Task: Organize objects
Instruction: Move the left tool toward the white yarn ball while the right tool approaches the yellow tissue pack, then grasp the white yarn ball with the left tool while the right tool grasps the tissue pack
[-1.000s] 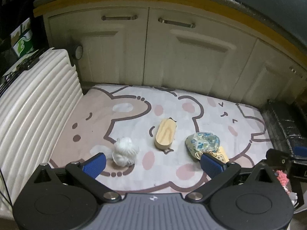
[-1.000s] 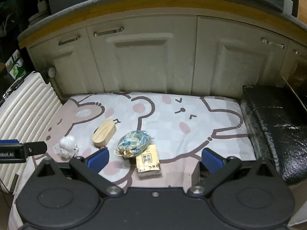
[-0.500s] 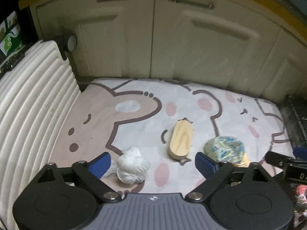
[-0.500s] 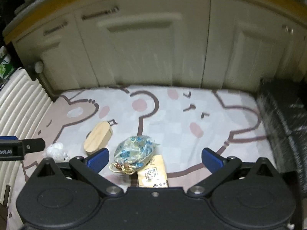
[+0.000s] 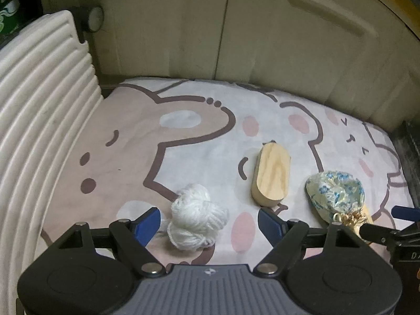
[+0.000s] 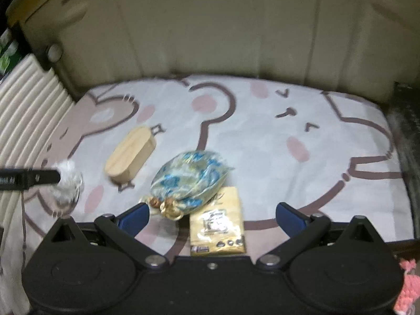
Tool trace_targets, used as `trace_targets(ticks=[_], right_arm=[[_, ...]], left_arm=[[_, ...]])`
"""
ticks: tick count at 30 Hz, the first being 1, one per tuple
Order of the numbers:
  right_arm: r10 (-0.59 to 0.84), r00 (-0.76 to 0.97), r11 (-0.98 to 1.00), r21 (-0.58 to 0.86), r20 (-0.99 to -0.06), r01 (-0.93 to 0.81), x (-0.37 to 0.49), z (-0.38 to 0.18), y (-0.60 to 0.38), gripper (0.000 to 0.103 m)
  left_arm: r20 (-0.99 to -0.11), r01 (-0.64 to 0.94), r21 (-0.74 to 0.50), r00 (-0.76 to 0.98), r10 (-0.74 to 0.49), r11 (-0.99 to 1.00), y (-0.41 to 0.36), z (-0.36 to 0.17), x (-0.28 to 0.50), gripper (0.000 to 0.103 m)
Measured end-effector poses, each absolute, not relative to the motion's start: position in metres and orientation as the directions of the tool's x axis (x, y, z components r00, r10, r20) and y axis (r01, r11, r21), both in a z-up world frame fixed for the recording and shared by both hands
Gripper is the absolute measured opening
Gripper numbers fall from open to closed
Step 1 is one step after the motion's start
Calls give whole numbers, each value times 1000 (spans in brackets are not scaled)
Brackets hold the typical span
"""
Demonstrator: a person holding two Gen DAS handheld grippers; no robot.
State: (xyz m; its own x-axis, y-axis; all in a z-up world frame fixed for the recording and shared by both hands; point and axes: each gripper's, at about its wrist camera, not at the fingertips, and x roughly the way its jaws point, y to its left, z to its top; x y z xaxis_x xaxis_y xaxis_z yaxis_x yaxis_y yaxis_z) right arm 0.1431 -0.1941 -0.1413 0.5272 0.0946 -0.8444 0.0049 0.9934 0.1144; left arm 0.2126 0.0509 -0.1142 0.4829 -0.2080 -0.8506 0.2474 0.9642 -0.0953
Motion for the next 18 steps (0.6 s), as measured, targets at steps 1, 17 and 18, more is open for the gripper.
trace_targets(ticks=[1,17,18], right_arm=[[100,517,994,111,-850,-8,144,-144,-192,103],[102,435,993,121,-894,17,162,-175,-195,79],[104,425,992,123,-899,15,163,-177,-196,74]], left_arm=[[-853,255,-93,479,-209,962,50,-117,213,81],[-894,309,-38,414,-170,950,46,-158,221,49],[-898,310,-32,407,-164,950,45,-159,222,45]])
